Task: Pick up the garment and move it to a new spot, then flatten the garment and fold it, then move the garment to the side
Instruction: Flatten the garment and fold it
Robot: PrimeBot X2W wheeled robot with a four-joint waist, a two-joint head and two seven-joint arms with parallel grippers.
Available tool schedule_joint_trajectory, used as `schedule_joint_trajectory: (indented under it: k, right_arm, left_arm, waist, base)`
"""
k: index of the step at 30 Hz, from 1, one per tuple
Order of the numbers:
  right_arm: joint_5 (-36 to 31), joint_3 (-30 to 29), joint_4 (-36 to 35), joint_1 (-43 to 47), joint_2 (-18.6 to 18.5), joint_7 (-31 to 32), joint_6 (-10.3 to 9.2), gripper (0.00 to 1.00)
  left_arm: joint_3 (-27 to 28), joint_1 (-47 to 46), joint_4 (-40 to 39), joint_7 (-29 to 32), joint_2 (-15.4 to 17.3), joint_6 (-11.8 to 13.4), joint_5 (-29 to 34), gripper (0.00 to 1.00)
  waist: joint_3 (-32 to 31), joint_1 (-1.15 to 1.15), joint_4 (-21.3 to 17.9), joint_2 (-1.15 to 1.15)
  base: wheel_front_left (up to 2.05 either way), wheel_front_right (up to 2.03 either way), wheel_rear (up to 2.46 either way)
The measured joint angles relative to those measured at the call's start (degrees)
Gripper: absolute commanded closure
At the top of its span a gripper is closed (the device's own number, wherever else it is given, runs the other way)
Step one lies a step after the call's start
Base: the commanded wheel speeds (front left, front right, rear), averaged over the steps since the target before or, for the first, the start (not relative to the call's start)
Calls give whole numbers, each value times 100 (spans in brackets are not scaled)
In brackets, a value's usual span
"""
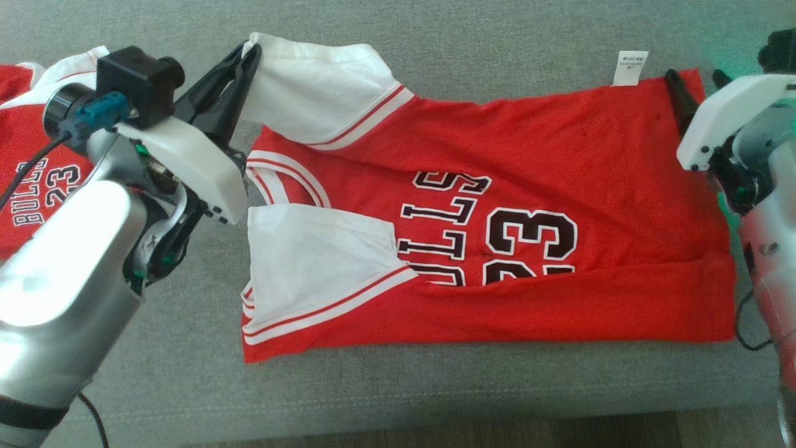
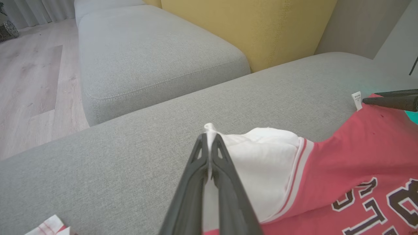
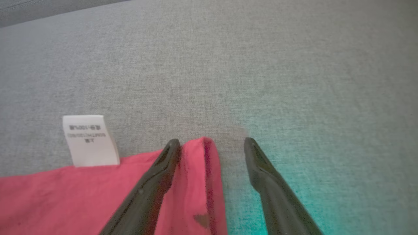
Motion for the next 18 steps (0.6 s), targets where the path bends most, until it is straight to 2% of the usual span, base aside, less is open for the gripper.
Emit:
schedule_joint_trajectory:
  k: [1,7,13,18]
  right_arm:
    - [108,21,37,-41,20,47,0,100]
    - [348,380,40,-85,-16,47,0,100]
    - [319,434,205,-173,-203,-499,0,100]
    - [141,433,330,-477,-199,-999,0,100]
  left_arm:
    - [-1,-16,1,1,1,2,5,100]
    - [2,-61,7,43,24,52,7,100]
    - [2,-65,183,37,24,52,7,100]
    - [29,-257,528,-87,-43,59,7,100]
  waist:
    - [-2,0,2,0]
    - [-3,0,-25,0]
    - [-40,0,-57,0]
    - [-42,0,-115,0]
  base:
    - [0,0,0]
    - [0,0,0]
    - [0,0,0]
    - [0,0,0]
